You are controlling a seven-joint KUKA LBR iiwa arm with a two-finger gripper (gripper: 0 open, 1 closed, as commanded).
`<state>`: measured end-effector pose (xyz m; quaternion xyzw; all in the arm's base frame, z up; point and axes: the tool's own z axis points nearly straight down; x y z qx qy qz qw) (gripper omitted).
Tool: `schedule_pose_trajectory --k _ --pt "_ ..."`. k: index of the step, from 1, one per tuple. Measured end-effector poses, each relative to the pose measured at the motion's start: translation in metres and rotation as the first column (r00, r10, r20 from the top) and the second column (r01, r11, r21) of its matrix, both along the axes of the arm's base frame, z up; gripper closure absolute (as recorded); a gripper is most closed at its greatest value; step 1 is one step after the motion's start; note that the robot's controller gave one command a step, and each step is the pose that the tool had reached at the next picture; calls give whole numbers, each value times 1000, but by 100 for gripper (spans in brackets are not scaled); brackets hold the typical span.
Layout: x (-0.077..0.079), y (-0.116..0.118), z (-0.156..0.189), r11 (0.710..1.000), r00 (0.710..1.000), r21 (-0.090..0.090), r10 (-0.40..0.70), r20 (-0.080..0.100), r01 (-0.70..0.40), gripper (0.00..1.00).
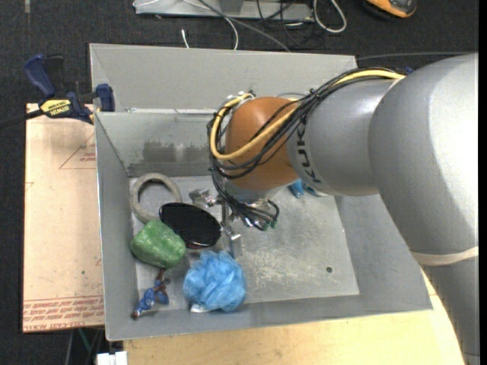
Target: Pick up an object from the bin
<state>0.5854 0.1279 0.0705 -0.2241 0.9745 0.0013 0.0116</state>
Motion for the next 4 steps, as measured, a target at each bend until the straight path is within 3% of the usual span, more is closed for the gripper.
schedule_pose_trajectory --k 1,3,4 --pt "-18 24 1 991 991 -7 -132 -1 132 100" --pt "-17 25 0 992 992 -7 -125 0 125 100" --pt "-25 21 102 990 990 -8 -141 -4 141 100"
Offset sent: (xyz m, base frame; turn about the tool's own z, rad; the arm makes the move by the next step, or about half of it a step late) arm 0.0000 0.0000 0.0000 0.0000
